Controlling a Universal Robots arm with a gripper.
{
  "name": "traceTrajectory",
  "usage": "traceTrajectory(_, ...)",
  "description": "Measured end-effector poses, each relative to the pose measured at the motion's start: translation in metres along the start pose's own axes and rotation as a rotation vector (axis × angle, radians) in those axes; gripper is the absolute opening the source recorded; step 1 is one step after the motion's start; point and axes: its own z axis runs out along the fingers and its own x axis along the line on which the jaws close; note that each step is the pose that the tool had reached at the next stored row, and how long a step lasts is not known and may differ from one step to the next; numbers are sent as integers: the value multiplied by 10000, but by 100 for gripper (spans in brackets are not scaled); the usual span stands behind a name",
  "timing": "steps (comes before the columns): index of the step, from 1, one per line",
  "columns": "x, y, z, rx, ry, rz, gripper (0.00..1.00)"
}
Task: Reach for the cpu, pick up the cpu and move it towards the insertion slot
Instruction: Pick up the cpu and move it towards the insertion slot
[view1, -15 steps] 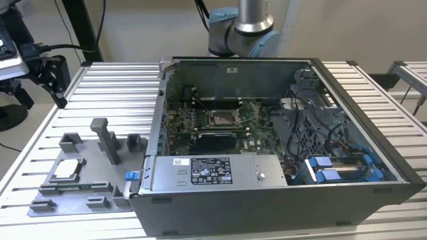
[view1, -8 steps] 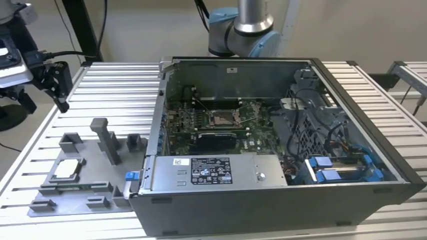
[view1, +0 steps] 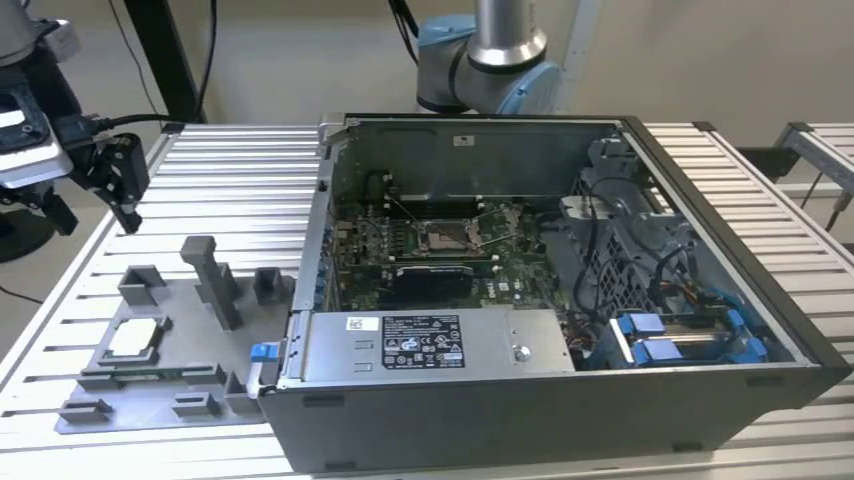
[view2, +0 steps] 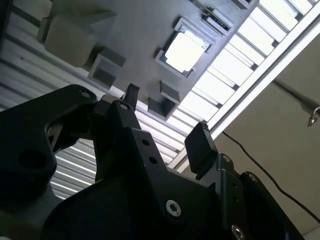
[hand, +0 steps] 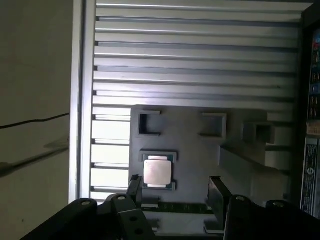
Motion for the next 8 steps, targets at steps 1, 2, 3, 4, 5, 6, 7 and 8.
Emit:
traceTrajectory(1, 3, -1, 16, 0, -1, 0, 100)
traceTrajectory(2, 8, -1, 31, -1, -1, 0, 100)
traceTrajectory(3, 12, -1, 45, 0, -1, 1, 100)
traceTrajectory(4, 16, -2, 60, -1, -1, 0, 100)
traceTrajectory(5, 19, -3, 76, -1, -1, -1, 100)
traceTrajectory(6, 22, -3, 91, -1, -2, 0, 100)
traceTrajectory(7, 25, -4, 107, -1, -2, 0, 100)
traceTrajectory(8, 28, -4, 122, -2, -2, 0, 100)
